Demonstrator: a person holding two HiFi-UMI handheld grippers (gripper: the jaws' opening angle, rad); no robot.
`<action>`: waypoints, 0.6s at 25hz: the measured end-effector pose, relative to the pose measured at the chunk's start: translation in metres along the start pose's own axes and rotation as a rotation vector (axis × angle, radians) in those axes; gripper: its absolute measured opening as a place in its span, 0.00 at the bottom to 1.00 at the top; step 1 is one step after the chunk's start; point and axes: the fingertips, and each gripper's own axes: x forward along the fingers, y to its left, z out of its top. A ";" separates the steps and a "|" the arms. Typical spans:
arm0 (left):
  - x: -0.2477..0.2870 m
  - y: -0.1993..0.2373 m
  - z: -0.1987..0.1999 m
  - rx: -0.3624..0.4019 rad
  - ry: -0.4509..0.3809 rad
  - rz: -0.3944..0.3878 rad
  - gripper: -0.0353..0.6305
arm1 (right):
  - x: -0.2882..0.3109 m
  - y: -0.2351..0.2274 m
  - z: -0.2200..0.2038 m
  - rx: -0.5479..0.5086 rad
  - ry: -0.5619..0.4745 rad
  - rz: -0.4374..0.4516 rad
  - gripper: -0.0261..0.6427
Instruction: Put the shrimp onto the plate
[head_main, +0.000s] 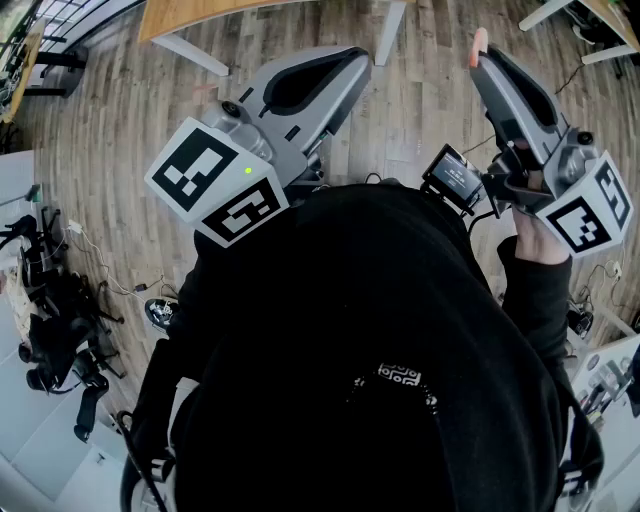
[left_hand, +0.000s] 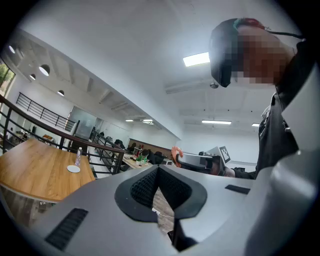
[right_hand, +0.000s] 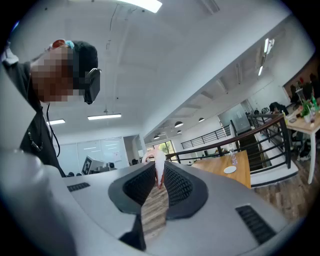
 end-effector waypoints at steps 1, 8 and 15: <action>0.001 -0.002 0.001 0.005 -0.001 -0.001 0.06 | -0.002 -0.001 0.003 -0.015 0.001 -0.005 0.14; 0.008 -0.005 0.002 0.011 0.000 0.009 0.06 | -0.021 -0.020 0.007 0.021 -0.022 -0.037 0.14; 0.027 -0.006 -0.006 0.003 0.018 0.031 0.06 | -0.038 -0.036 0.004 0.029 -0.025 -0.059 0.14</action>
